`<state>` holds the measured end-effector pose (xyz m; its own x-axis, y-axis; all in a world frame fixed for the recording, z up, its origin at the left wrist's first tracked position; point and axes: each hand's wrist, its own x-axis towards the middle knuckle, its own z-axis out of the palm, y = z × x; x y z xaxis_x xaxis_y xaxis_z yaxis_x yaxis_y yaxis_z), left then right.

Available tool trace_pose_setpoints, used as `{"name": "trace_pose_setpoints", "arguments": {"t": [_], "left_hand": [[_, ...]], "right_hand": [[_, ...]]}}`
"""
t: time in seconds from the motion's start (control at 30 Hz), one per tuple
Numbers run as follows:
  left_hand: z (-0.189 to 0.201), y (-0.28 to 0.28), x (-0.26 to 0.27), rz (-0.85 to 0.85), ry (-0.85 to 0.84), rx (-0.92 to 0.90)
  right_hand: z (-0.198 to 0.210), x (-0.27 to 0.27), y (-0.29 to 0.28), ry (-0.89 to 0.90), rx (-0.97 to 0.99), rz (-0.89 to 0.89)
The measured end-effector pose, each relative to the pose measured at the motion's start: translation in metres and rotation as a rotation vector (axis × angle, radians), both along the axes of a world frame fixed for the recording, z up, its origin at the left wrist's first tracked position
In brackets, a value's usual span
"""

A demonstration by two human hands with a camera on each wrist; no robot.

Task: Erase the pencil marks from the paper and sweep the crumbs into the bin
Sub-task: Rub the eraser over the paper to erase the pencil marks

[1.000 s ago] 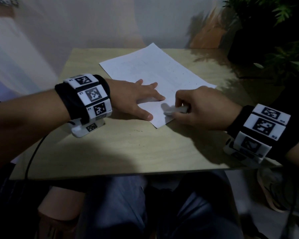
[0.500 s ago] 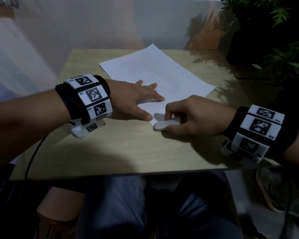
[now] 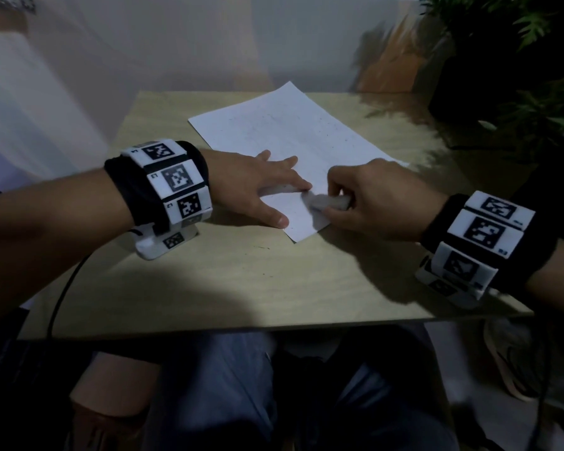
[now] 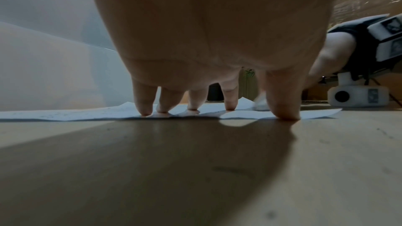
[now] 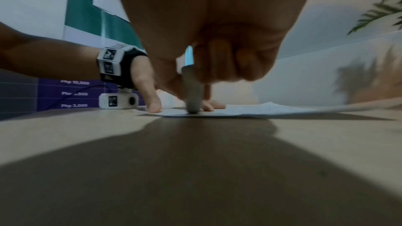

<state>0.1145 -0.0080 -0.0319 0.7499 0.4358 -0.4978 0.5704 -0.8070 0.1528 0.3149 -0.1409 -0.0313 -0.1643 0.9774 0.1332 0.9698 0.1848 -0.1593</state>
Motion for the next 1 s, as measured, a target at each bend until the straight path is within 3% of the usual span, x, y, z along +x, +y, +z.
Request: {"name": "trace_pose_setpoints", "arguments": {"t": [0.07, 0.13, 0.3, 0.4, 0.5, 0.77, 0.93, 1.0], "left_hand": [[-0.002, 0.003, 0.0, -0.014, -0.003, -0.021], [-0.003, 0.003, -0.001, -0.017, -0.005, -0.018], [0.001, -0.001, 0.0, -0.008, 0.0, -0.008], [0.002, -0.001, 0.0, -0.003, -0.009, -0.024], [0.006, -0.006, 0.002, -0.027, -0.035, -0.006], [0.006, -0.003, 0.001, -0.119, -0.135, 0.131], [0.006, -0.004, 0.001, -0.154, -0.065, 0.307], [0.005, -0.005, 0.001, -0.148, -0.069, 0.308]], "right_hand": [[0.002, -0.006, -0.005, 0.083, -0.151, 0.113], [0.007, -0.006, -0.004, 0.155, -0.284, 0.115], [0.002, 0.007, 0.014, 0.019, -0.083, -0.074], [0.002, -0.003, 0.008, 0.071, -0.15, 0.046], [0.006, -0.002, 0.005, 0.138, -0.261, 0.045], [-0.005, 0.021, 0.013, 0.051, -0.112, -0.069], [-0.005, 0.016, 0.009, 0.109, -0.127, 0.074], [-0.006, 0.016, 0.011, 0.078, -0.127, 0.05]]}}
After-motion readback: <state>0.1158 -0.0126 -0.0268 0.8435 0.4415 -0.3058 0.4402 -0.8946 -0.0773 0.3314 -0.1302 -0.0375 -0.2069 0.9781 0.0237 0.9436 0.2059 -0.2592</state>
